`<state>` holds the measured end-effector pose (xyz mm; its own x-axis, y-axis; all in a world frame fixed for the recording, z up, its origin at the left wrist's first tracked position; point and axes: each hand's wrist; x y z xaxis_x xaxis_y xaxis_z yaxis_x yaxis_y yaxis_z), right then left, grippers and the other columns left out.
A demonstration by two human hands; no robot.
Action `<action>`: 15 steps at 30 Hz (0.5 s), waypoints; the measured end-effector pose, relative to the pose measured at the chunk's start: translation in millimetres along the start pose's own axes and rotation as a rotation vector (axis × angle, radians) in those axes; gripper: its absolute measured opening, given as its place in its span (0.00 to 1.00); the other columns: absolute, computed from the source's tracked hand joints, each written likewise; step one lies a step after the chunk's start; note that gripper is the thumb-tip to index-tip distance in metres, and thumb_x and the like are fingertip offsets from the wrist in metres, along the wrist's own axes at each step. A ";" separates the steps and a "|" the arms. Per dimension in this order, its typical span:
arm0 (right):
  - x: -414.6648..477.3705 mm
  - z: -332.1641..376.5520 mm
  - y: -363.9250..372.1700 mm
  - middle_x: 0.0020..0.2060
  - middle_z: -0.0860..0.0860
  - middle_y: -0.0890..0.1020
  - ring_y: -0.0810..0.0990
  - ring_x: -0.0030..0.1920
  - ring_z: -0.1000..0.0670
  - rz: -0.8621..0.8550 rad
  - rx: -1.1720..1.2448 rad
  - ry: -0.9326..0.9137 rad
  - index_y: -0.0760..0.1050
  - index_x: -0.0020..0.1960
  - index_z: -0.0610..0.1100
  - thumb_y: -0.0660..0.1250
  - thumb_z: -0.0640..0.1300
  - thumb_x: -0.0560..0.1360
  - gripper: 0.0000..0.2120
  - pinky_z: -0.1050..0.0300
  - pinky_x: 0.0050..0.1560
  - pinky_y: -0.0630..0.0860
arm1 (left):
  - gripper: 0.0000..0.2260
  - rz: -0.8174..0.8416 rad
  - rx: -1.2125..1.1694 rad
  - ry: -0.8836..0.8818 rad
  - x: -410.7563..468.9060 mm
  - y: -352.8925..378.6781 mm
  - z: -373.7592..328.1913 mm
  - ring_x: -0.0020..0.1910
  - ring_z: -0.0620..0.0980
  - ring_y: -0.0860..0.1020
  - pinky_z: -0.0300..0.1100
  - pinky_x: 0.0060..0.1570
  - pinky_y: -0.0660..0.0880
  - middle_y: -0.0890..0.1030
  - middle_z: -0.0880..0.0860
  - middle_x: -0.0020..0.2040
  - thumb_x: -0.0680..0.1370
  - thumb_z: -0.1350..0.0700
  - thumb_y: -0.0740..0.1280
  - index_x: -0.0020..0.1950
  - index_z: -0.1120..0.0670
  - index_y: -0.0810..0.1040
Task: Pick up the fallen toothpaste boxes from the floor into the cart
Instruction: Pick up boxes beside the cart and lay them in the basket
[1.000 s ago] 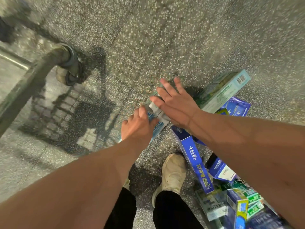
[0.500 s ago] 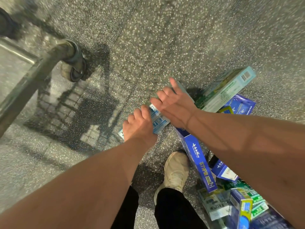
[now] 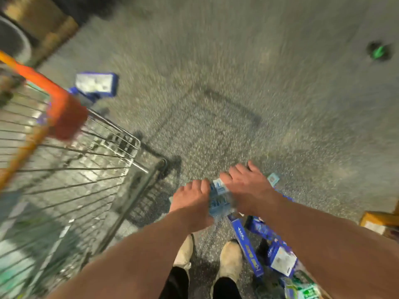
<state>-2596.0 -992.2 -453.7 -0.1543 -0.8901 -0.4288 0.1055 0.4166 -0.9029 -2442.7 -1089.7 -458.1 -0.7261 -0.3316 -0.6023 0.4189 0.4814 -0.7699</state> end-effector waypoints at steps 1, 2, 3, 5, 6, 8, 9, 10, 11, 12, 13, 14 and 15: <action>-15.8 -2.5 -39.0 0.54 0.48 0.77 0.76 0.58 0.45 0.044 0.017 0.015 0.71 0.62 0.47 0.72 0.53 0.70 0.24 0.39 0.66 0.68 | 0.37 -0.016 0.010 0.018 -18.5 -33.3 -7.8 0.61 0.54 0.72 0.50 0.63 0.71 0.71 0.52 0.64 0.71 0.43 0.72 0.73 0.53 0.58; -30.7 -4.0 -77.9 0.59 0.49 0.75 0.73 0.63 0.45 0.095 0.012 0.019 0.68 0.66 0.48 0.70 0.53 0.71 0.27 0.39 0.69 0.66 | 0.36 -0.030 0.026 0.033 -37.0 -66.3 -15.7 0.60 0.54 0.73 0.50 0.61 0.72 0.72 0.52 0.63 0.71 0.42 0.71 0.73 0.52 0.59; -46.8 -6.3 -116.9 0.62 0.49 0.74 0.71 0.65 0.45 0.120 -0.003 0.031 0.65 0.69 0.49 0.70 0.54 0.71 0.30 0.40 0.69 0.65 | 0.36 -0.048 0.042 0.046 -55.4 -99.3 -23.9 0.59 0.54 0.74 0.50 0.60 0.72 0.73 0.52 0.62 0.71 0.42 0.72 0.72 0.52 0.59; -77.1 -9.5 -188.9 0.64 0.50 0.74 0.70 0.66 0.46 0.075 -0.065 0.049 0.64 0.69 0.49 0.73 0.55 0.70 0.33 0.43 0.67 0.67 | 0.37 -0.105 0.100 0.078 -93.5 -162.4 -37.5 0.58 0.55 0.75 0.50 0.56 0.73 0.73 0.53 0.61 0.69 0.41 0.73 0.71 0.52 0.60; -91.7 -10.1 -223.9 0.63 0.50 0.74 0.71 0.66 0.46 0.034 -0.085 0.051 0.64 0.69 0.49 0.74 0.56 0.69 0.33 0.45 0.65 0.68 | 0.37 -0.147 0.119 0.087 -113.3 -193.9 -43.2 0.59 0.56 0.75 0.50 0.54 0.73 0.73 0.53 0.61 0.69 0.40 0.73 0.71 0.53 0.61; -116.8 -8.2 -279.5 0.61 0.50 0.74 0.72 0.65 0.46 0.004 -0.088 0.048 0.66 0.67 0.49 0.73 0.66 0.66 0.37 0.46 0.63 0.69 | 0.39 -0.215 0.126 0.090 -147.3 -241.1 -51.0 0.59 0.57 0.76 0.49 0.54 0.72 0.74 0.53 0.62 0.67 0.38 0.74 0.70 0.53 0.63; -131.0 -4.8 -312.9 0.60 0.49 0.75 0.72 0.64 0.45 -0.014 -0.112 0.042 0.66 0.66 0.49 0.72 0.69 0.65 0.38 0.46 0.62 0.70 | 0.39 -0.260 0.125 0.086 -170.4 -266.8 -53.8 0.59 0.57 0.76 0.50 0.55 0.72 0.74 0.53 0.63 0.67 0.37 0.75 0.69 0.53 0.63; -141.9 -0.7 -340.2 0.59 0.49 0.75 0.72 0.64 0.46 -0.040 -0.143 0.032 0.66 0.65 0.49 0.72 0.69 0.64 0.39 0.46 0.62 0.70 | 0.39 -0.292 0.120 0.080 -191.1 -286.1 -55.7 0.60 0.57 0.76 0.50 0.56 0.73 0.74 0.53 0.63 0.66 0.37 0.75 0.69 0.53 0.63; -153.8 5.8 -371.4 0.59 0.50 0.75 0.73 0.63 0.46 -0.073 -0.172 0.027 0.67 0.65 0.50 0.73 0.68 0.63 0.38 0.45 0.62 0.71 | 0.40 -0.331 0.114 0.072 -215.3 -308.1 -56.7 0.60 0.57 0.76 0.50 0.57 0.72 0.74 0.53 0.63 0.65 0.37 0.75 0.69 0.53 0.64; -163.6 12.6 -400.6 0.59 0.50 0.76 0.73 0.63 0.46 -0.105 -0.188 0.018 0.68 0.65 0.50 0.74 0.67 0.62 0.38 0.45 0.61 0.71 | 0.40 -0.369 0.115 0.068 -236.7 -328.5 -56.2 0.60 0.56 0.76 0.50 0.57 0.73 0.75 0.53 0.62 0.65 0.36 0.75 0.69 0.52 0.64; -172.2 20.7 -427.1 0.58 0.50 0.76 0.73 0.63 0.46 -0.117 -0.197 0.017 0.68 0.65 0.50 0.75 0.67 0.61 0.39 0.46 0.61 0.72 | 0.41 -0.398 0.109 0.059 -256.9 -347.1 -55.1 0.60 0.56 0.76 0.50 0.57 0.73 0.75 0.53 0.62 0.64 0.34 0.75 0.68 0.52 0.64; -179.2 29.6 -451.4 0.58 0.50 0.77 0.73 0.62 0.46 -0.131 -0.208 0.004 0.68 0.65 0.50 0.76 0.66 0.60 0.39 0.46 0.60 0.72 | 0.40 -0.421 0.103 0.054 -276.4 -364.5 -52.2 0.59 0.56 0.77 0.50 0.57 0.74 0.76 0.53 0.61 0.64 0.33 0.75 0.67 0.52 0.65; -186.1 40.4 -475.1 0.57 0.50 0.77 0.74 0.62 0.46 -0.141 -0.224 -0.003 0.68 0.65 0.50 0.76 0.66 0.60 0.39 0.46 0.60 0.72 | 0.40 -0.437 0.100 0.045 -295.0 -381.4 -47.9 0.58 0.56 0.77 0.50 0.56 0.75 0.77 0.52 0.60 0.63 0.33 0.75 0.66 0.51 0.66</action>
<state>-2577.7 -1031.9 56.3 -0.1494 -0.9426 -0.2986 -0.1371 0.3188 -0.9379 -2414.4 -1136.5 23.4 -0.8685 -0.4498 -0.2083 0.1171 0.2221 -0.9680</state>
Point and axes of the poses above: each hand's wrist, its own x-axis towards the middle knuckle, its own y-axis out of the palm, z = x × y
